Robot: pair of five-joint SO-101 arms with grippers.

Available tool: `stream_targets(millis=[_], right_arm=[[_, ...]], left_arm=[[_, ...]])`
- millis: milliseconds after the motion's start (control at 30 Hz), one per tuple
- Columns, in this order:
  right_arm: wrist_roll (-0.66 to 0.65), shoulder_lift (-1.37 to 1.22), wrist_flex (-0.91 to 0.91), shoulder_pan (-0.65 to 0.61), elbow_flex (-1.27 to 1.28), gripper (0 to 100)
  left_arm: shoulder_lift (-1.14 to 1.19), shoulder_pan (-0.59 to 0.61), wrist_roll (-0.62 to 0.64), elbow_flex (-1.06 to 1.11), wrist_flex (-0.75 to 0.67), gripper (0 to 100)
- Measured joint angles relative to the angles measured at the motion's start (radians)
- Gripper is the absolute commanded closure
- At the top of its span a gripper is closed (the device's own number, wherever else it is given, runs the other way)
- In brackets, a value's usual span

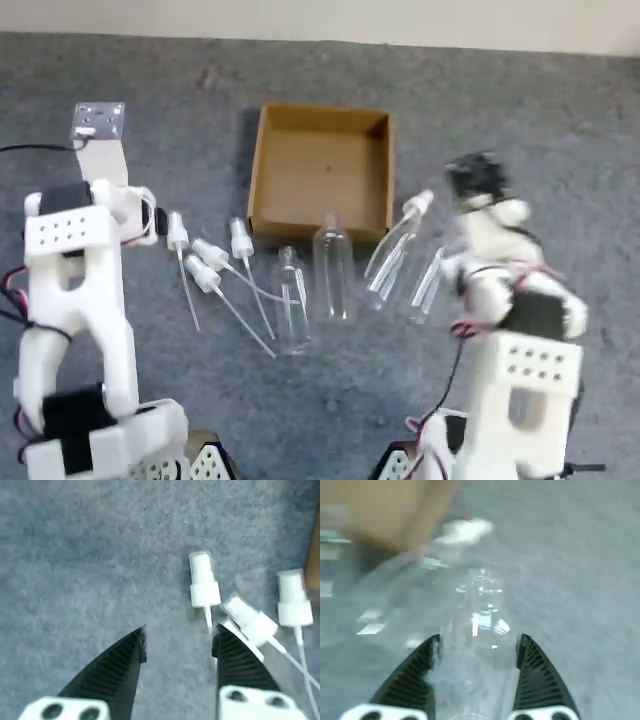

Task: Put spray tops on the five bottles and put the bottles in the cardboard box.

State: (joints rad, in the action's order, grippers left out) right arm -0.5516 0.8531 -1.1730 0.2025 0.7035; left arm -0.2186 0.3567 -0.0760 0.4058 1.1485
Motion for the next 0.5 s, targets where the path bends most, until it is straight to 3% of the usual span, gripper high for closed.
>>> stream_targets(millis=[100, 200, 367, 500], right_arm=[[-0.075, -0.140, 0.091, 0.167, 0.000, 99.5], [-0.095, -0.325, 0.173, 0.255, 0.000, 99.5], [-0.097, -0.614, 0.216, 0.278, -0.072, 99.5], [-0.097, -0.704, 0.222, 0.279, -0.123, 99.5]], left_arm=[[0.094, 0.000, -0.009, -0.066, 0.000, 83], [0.186, 0.000, -0.009, -0.129, 0.000, 83], [0.298, -0.014, -0.009, -0.239, 0.063, 83], [0.345, -0.025, -0.008, -0.307, 0.083, 83]])
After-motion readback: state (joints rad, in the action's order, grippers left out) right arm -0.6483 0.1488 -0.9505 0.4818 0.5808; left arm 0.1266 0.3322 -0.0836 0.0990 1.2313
